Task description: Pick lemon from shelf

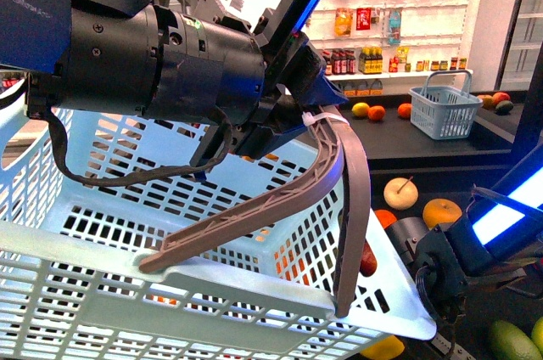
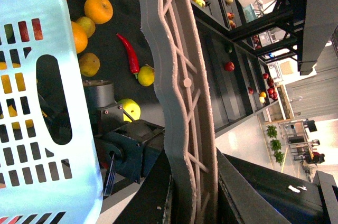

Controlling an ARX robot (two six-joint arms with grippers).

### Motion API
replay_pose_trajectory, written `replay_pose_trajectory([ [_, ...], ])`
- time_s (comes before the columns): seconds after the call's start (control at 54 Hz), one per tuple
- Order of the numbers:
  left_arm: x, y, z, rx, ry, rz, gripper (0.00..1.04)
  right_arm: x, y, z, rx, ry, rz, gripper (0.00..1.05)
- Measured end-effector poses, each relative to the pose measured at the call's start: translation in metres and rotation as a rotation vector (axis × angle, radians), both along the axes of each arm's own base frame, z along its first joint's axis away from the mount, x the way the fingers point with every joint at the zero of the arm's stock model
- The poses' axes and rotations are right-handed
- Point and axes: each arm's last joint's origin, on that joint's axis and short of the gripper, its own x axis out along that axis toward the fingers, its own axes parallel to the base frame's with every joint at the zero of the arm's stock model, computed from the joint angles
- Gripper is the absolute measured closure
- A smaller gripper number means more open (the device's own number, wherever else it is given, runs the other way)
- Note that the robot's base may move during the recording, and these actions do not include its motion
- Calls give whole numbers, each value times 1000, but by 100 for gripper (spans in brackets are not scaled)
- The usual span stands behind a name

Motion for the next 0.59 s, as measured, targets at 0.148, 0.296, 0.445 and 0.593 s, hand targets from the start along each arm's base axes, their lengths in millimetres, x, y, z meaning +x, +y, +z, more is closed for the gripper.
replay_pose_trajectory([
  [0.148,0,0,0,0,-1,-1,93,5,0,-6,-22,3,7,2],
  [0.296,0,0,0,0,0,0,93,4,0,-18,-37,26,15,2],
  [0.445,0,0,0,0,0,-1,93,9,2,-18,-45,17,30,2],
  [0.593,0,0,0,0,0,0,93,10,2,-18,-55,16,35,9],
])
